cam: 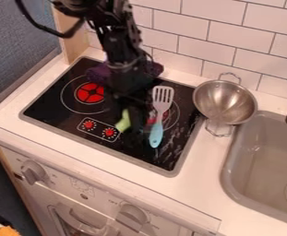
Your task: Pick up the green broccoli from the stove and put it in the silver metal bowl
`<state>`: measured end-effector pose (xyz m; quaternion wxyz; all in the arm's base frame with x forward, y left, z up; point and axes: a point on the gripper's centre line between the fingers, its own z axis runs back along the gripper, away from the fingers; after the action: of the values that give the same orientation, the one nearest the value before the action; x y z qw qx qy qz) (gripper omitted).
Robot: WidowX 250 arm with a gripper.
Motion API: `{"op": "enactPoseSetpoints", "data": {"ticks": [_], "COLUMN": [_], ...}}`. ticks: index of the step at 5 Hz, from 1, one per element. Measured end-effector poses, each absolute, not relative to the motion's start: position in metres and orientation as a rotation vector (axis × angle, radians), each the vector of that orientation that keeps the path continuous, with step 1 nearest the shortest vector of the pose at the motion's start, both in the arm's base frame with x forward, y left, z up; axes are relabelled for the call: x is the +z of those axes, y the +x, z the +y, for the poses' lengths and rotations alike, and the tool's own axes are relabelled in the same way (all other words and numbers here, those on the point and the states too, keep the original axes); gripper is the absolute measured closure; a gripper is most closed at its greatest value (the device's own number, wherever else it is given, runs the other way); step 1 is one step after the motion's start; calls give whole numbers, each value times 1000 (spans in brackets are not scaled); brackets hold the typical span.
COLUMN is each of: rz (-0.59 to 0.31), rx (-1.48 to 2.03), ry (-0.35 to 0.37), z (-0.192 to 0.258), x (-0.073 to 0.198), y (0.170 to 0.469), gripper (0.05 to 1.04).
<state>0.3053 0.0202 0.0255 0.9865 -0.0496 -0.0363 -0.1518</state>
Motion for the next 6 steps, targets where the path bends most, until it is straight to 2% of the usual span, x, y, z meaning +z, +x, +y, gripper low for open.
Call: {"op": "enactPoseSetpoints", "data": {"ticks": [2,3,4,5,6], "rz": [-166,-222,-257,-260,-196], "rx": [-270,-338,-398,-436,-466], "ry": [-137,-173,-178,-186,-190], "z": [11,-19,-44,-67,-86], "x": [62,80,89,88,65], "y": [321,339,357,370,379], "gripper": [465,465,465,465,465]}}
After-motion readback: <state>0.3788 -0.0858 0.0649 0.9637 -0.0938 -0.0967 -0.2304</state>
